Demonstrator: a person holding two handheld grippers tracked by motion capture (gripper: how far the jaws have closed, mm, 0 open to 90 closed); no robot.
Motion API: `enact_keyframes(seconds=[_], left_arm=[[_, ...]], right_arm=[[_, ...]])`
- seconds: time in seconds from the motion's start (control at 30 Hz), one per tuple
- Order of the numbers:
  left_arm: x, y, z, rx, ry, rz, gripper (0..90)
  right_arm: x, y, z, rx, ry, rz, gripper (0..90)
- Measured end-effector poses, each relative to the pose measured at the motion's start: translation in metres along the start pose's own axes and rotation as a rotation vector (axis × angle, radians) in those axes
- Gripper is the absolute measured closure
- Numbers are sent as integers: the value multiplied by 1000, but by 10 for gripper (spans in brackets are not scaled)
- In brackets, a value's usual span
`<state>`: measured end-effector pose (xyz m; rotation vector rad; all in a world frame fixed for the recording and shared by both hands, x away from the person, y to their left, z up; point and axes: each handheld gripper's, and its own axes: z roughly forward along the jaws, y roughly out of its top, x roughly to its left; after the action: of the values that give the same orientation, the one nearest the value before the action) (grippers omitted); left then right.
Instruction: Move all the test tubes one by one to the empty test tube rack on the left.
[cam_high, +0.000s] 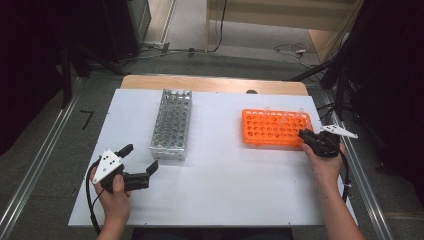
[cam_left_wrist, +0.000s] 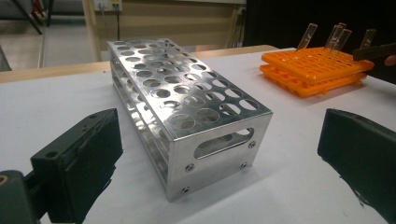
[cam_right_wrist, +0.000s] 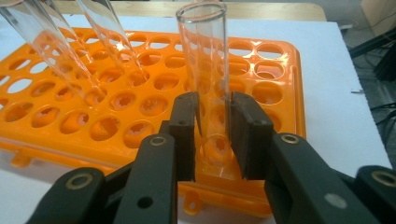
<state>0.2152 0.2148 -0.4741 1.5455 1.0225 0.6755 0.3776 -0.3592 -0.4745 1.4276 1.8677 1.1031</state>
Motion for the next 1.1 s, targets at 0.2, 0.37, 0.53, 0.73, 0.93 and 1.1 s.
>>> enact_keyframes(seconds=[0.2,0.37,0.53,0.73,0.93,1.1], left_arm=[[0,0,-1,-2,-2,-1,0],[-1,1,0,-3,-6,-1,0],[-4,2,0,-5,-13,4,0],[-7,5,1,0,-15,4,0],[-21,15,5,9,-45,40,0],[-31,27,12,25,-70,51,0]], right_arm=[[1,-2,0,-17,-28,-22,738],[0,-1,-3,-40,-17,-10,740],[-1,7,-14,-87,2,0,740],[2,16,-29,-104,54,0,740],[14,20,-41,-88,116,-22,740],[25,24,-51,-86,159,-26,740]])
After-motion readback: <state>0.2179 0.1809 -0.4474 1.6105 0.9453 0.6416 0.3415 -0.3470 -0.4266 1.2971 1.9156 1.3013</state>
